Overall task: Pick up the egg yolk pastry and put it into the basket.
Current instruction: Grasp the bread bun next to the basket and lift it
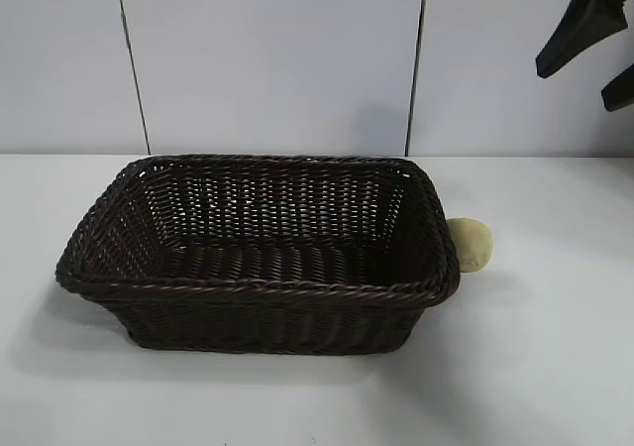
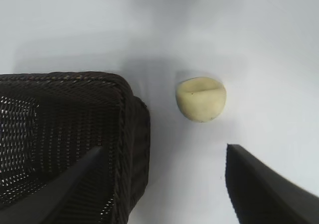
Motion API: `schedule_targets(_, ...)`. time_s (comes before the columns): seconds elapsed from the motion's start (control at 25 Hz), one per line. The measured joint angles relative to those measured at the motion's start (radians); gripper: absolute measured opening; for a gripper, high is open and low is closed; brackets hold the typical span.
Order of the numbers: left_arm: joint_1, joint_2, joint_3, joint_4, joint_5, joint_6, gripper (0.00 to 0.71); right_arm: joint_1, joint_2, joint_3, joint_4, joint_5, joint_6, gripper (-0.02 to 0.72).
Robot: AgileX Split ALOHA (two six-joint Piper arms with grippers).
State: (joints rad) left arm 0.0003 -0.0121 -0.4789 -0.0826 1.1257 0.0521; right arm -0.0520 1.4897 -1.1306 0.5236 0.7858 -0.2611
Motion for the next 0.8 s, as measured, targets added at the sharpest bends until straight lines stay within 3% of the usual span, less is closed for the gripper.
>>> schedule_targets(0.2,0.000,0.000,0.000,0.000,0.000,0.000,0.571,-0.002,0.089,0.000,0.000,-0.003,0.000,0.486)
schedule_targets(0.44,0.000,0.000,0.000,0.000,0.000,0.000,0.571,-0.002,0.236,0.000,0.015,-0.095,0.000,0.486)
schedule_targets(0.64,0.000,0.000,0.000,0.000,0.000,0.000,0.571,-0.002,0.339,0.000,0.061,-0.152,-0.002,0.486)
schedule_targets(0.8,0.000,0.000,0.000,0.000,0.000,0.000,0.571,-0.002,0.398,0.000,0.128,-0.188,-0.049,0.486)
